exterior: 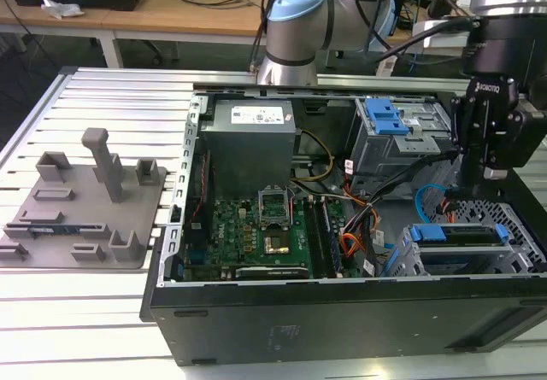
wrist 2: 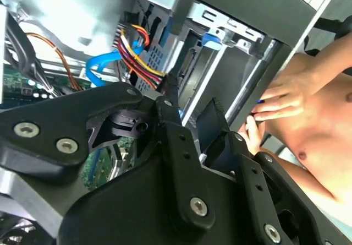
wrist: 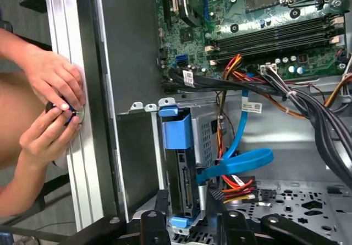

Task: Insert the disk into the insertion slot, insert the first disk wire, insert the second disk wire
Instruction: 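Insert the first disk wire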

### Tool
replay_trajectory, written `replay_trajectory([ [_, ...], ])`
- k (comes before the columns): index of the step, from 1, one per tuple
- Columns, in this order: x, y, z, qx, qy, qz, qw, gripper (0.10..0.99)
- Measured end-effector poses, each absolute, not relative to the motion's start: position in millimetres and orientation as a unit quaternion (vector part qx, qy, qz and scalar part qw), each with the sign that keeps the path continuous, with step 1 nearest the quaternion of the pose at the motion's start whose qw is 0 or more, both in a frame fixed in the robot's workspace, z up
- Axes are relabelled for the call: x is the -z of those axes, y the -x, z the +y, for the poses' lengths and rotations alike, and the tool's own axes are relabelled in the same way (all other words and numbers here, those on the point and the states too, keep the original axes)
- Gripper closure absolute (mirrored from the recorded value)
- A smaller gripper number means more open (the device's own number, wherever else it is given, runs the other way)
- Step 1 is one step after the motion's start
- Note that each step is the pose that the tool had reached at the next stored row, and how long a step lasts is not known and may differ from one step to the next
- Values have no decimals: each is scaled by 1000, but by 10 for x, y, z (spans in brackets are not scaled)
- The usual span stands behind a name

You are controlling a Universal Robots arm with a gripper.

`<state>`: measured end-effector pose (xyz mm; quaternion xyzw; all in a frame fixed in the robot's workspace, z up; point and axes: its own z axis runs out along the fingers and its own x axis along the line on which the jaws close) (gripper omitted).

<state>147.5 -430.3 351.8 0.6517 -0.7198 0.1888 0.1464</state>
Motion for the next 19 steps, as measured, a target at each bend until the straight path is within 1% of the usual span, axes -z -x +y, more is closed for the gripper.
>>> replay_trajectory([
  [3,-3491,-1469,-4246,-192,-651,-720,145,675],
  [7,-3438,-1462,-4240,-195,-650,-719,146,675],
  [12,-3391,-1461,-4214,-202,-649,-718,152,675],
  [13,-3384,-1461,-4201,-205,-648,-717,154,694],
  [15,-3367,-1461,-4167,-211,-647,-715,159,827],
  [19,-3363,-1461,-4160,-214,-646,-715,161,827],
])
